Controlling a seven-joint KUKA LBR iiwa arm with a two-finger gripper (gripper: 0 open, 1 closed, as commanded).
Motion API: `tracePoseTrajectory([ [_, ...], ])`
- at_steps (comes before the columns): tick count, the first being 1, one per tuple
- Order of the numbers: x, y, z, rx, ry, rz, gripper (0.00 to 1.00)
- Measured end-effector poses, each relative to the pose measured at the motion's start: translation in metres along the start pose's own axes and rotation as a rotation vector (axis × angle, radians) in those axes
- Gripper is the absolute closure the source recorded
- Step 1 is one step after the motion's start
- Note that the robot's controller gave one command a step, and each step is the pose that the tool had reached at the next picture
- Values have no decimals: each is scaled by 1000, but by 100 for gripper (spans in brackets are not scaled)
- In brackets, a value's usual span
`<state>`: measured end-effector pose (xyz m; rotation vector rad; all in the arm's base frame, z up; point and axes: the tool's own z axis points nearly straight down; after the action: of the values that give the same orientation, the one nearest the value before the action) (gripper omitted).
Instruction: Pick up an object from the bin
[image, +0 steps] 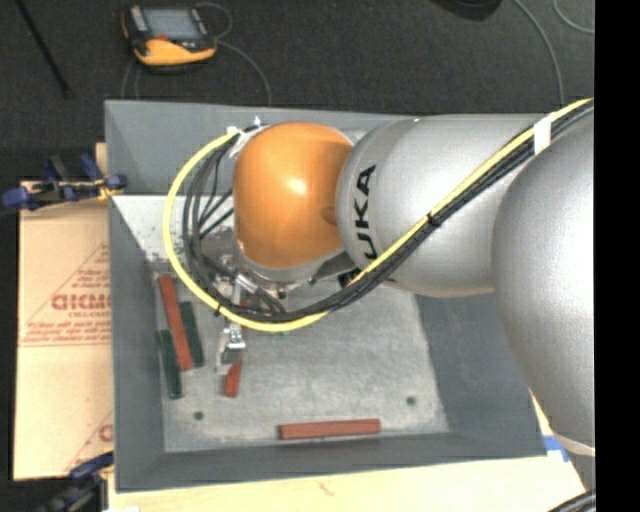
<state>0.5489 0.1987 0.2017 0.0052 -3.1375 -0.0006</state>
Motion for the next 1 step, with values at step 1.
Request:
tracePoseTrajectory([
  [1,-2,-1,-4,-2,-7,3,0],
])
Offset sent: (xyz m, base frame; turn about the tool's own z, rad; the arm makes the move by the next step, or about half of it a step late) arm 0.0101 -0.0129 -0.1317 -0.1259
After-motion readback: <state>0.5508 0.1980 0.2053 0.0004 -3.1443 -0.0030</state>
